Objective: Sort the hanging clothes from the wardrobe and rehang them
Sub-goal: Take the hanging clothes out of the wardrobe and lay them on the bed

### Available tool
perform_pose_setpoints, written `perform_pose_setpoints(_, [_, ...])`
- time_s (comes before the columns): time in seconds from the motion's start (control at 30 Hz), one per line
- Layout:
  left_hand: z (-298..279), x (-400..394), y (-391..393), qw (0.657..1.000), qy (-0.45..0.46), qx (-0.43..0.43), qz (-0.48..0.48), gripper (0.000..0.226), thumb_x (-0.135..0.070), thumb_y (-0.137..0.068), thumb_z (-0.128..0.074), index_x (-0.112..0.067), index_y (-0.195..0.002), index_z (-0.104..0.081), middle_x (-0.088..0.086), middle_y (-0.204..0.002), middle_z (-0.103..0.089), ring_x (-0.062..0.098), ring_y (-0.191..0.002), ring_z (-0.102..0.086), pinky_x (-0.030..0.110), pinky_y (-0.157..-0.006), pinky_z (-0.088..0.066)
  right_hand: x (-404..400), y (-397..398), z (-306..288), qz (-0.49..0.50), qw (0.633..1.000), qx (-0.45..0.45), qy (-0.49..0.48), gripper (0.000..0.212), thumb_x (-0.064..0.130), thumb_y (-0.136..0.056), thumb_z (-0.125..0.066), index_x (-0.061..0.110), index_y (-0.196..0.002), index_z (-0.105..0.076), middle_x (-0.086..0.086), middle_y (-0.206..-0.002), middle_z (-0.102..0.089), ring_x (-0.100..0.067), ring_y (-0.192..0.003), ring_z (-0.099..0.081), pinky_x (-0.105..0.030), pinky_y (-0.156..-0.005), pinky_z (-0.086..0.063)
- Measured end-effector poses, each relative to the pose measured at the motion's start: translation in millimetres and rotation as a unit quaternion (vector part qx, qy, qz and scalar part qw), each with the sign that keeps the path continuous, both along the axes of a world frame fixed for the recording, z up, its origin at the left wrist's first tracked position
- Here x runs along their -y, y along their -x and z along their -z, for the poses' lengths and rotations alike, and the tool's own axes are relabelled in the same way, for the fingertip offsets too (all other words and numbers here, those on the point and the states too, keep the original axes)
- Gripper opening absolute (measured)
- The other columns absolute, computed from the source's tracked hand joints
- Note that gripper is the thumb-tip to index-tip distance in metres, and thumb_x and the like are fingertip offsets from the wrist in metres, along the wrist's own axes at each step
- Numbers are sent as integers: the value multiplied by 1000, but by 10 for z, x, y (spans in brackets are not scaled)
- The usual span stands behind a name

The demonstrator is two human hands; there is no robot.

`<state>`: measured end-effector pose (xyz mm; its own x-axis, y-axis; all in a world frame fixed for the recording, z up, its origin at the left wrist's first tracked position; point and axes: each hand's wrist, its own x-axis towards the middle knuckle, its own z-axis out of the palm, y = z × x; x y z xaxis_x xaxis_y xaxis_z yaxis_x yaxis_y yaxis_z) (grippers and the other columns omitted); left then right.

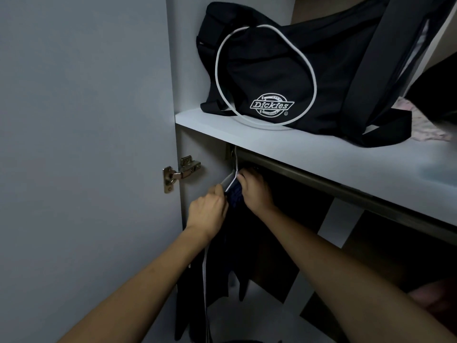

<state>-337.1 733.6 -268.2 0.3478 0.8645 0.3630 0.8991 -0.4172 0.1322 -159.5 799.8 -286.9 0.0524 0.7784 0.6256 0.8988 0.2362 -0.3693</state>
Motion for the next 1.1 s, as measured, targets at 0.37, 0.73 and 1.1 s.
perform_pose_setpoints(0.37, [-309,580,459,999,13,47,3,27,-37,-109,-42,-11,-108,-50,7,-111,-54,36,-75,-66,36,-53,-31,674,362,-254,-18,1000,21,5,34,38,-106,-42,15,-97,-65,-10,-101,-63,-33,-93,-58,-43,-77,-47])
perform_pose_setpoints(0.73, [-424,1326,1300,993,54,109,-8,30,-48,-107,-42,-27,-86,-36,-3,-84,-60,35,-72,-63,36,-54,-36,1487,882,-359,-84,993,81,1,29,42,-106,-53,19,-95,-66,3,-101,-60,-28,-100,-55,-45,-83,-43])
perform_pose_setpoints(1.1, [-368,2673,2220,991,8,93,-97,30,-40,-106,-48,-20,-83,-48,-5,-82,-45,21,-60,-52,41,-47,-45,1854,1147,-201,-310,938,8,158,41,67,-89,-61,28,-99,-62,8,-94,-70,-22,-87,-69,-37,-72,-53])
